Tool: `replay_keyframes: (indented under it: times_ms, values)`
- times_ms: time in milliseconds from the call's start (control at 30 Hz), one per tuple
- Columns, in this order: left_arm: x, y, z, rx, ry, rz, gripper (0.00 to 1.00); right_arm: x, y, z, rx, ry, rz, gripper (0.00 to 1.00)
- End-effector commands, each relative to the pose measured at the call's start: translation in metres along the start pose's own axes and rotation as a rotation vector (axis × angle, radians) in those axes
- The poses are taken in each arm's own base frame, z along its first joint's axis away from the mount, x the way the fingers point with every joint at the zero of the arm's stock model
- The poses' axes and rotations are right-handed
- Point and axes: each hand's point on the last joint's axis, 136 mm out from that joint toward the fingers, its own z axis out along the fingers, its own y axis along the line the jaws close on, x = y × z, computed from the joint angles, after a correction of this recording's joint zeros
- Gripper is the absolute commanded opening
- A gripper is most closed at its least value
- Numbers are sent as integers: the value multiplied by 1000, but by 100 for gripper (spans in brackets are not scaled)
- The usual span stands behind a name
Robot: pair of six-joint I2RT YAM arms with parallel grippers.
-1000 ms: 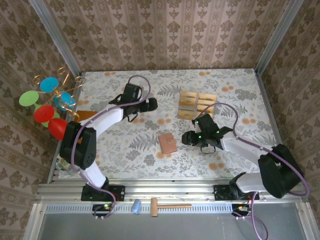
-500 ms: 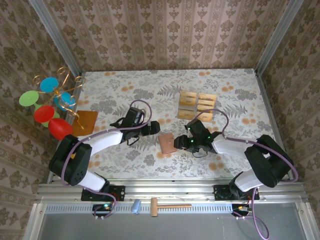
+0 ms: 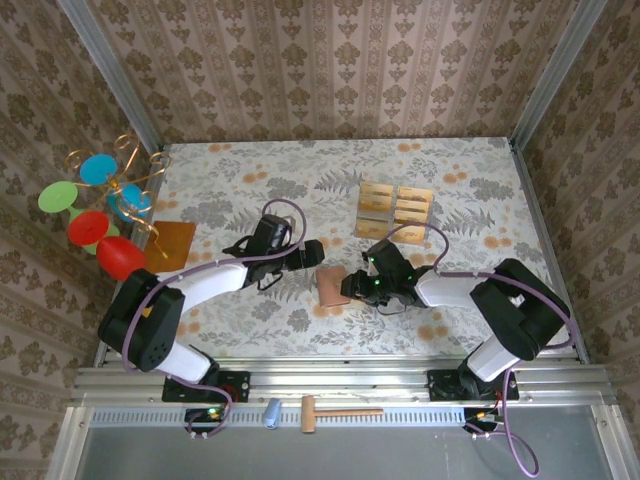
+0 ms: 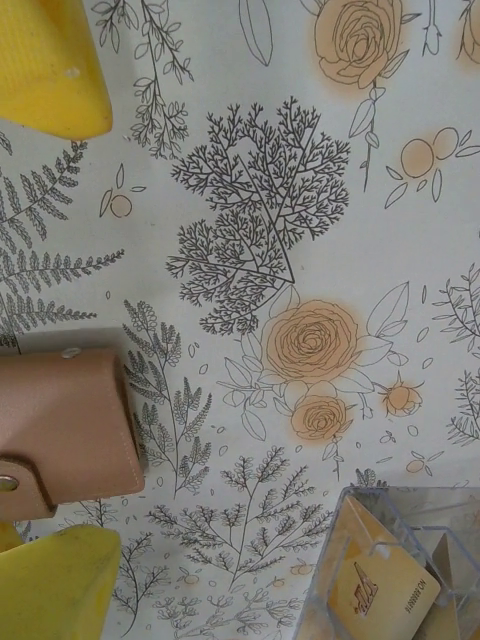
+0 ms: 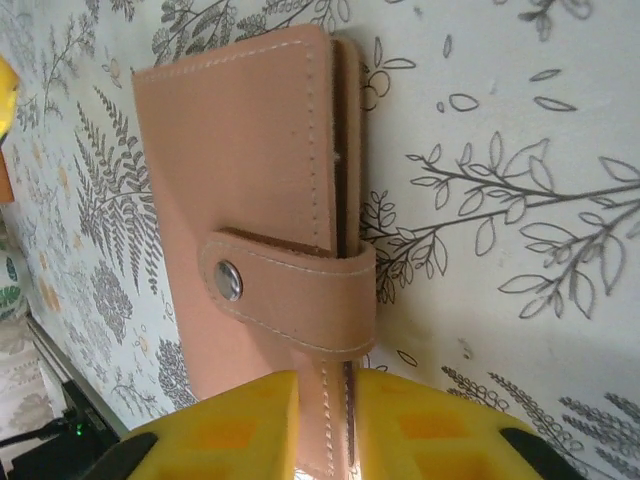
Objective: Put the credit cards into the card holder
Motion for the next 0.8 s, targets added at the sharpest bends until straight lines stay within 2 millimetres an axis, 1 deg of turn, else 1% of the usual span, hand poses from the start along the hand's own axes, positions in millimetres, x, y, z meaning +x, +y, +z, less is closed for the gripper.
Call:
replay_keyframes:
  times_ms: [0, 33, 100, 200, 333, 533, 633, 767]
  values:
    - [0, 0, 3, -8, -6, -4, 100, 0, 9, 7, -60, 10, 26, 6]
    - [0, 0, 2, -9, -7, -3, 100, -2, 12, 7, -67, 7, 25, 0]
    - [0, 1, 2, -10, -9, 1, 100, -7, 19, 6, -83, 1, 22, 0]
    - [-3, 0, -1, -11, -13, 12, 100, -17, 33, 0, -115, -19, 10, 0]
    - [-9, 1, -6, 1, -22, 9, 100, -29, 48, -18, -144, -56, -20, 0]
    - [-15, -2, -7, 45, -19, -12, 100, -39, 60, -41, -165, -95, -50, 0]
    - [-18, -5, -5, 95, -21, -54, 100, -42, 65, -49, -185, -111, -53, 0]
    - [-22, -14, 0, 166, -22, -105, 100, -47, 73, -56, -217, -127, -54, 0]
